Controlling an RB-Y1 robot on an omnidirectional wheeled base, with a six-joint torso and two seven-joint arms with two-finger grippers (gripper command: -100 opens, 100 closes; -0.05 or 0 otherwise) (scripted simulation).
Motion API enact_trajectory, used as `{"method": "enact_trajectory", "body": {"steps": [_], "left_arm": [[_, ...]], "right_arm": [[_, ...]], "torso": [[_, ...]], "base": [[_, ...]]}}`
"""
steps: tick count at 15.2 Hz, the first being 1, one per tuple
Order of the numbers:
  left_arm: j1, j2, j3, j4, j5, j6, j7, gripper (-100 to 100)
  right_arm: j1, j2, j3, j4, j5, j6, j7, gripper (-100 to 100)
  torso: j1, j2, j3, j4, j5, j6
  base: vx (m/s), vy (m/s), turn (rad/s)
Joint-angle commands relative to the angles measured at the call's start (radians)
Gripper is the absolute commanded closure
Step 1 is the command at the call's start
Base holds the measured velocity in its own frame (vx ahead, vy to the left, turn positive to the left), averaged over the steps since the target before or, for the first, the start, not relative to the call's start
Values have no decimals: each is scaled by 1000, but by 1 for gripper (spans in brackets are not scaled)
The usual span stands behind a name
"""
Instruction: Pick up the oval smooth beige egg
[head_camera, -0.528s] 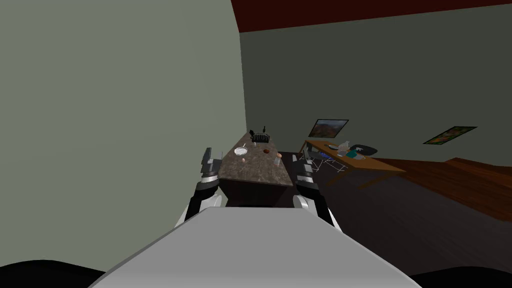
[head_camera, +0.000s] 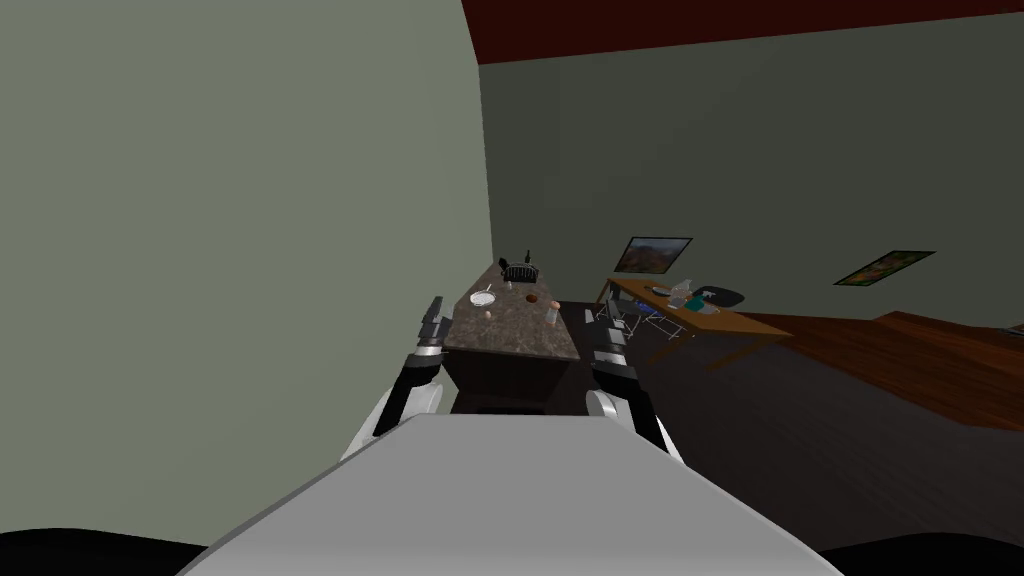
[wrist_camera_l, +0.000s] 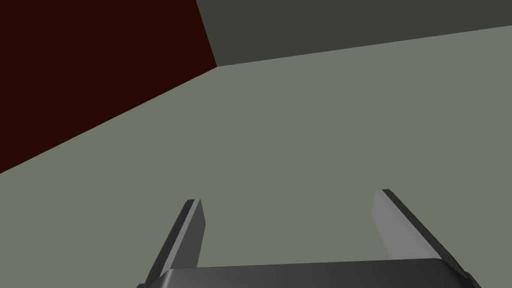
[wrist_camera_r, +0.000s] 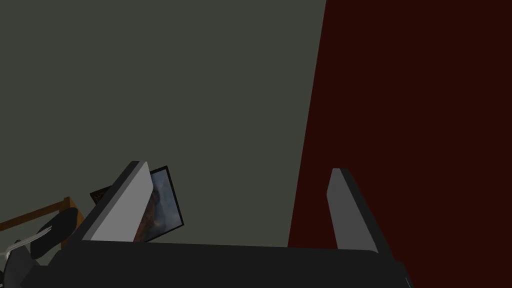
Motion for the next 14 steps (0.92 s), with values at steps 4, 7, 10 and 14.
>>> {"method": "enact_trajectory", "body": {"steps": [4, 7, 10, 14], "left_arm": [[-100, 48, 2, 93, 1, 107, -14, -100], [-141, 58, 4, 144, 2, 159, -18, -100], [-220, 75, 9, 220, 4, 229, -27, -100], [-263, 81, 11, 271, 5, 289, -32, -100]], "right_arm": [[0, 0, 0, 0, 0, 0, 0, 0], [0, 0, 0, 0, 0, 0, 0, 0], [0, 0, 0, 0, 0, 0, 0, 0], [0, 0, 0, 0, 0, 0, 0, 0]], "torso": [[0, -3, -2, -1, 0, 0], [0, -4, -2, -1, 0, 0], [0, -5, -3, -1, 0, 0], [0, -5, -3, -1, 0, 0]], "base": [[-37, -7, 6], [-28, -6, 8], [-18, -5, 11], [-12, -8, 10]]}}
